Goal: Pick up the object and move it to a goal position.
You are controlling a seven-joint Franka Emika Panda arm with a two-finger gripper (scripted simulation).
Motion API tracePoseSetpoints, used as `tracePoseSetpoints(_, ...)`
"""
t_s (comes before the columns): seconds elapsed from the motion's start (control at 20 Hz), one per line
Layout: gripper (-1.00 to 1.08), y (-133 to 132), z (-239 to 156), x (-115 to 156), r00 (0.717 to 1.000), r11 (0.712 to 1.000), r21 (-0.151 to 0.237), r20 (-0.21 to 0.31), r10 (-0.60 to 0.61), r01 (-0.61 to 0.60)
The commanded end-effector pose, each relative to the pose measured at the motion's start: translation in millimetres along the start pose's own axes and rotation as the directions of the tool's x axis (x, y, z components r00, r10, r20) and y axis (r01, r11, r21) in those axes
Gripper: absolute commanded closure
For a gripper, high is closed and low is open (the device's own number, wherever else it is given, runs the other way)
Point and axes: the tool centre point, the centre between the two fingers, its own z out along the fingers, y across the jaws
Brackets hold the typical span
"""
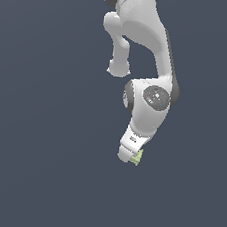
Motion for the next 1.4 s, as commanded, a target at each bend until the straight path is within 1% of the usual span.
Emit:
tracePoseSetpoints(0.0, -0.92, 2, 3, 5, 0.998, 0.998, -0.002, -0.001, -0.066, 0.066)
tracePoseSetpoints(0.25, -0.92, 4, 7, 13, 0.988, 0.988, -0.006, -0.002, -0.157, 0.157)
tracePoseSetpoints(0.5, -0.92, 5, 10, 17, 0.978, 0.978, -0.007, -0.003, -0.207, 0.207)
tracePoseSetpoints(0.9, -0.92, 6, 14, 18, 0.977, 0.977, -0.008, -0.003, -0.215, 0.215)
tracePoseSetpoints(1.35, -0.92, 5, 55, 18, 0.976, 0.975, -0.008, -0.003, -0.220, 0.220)
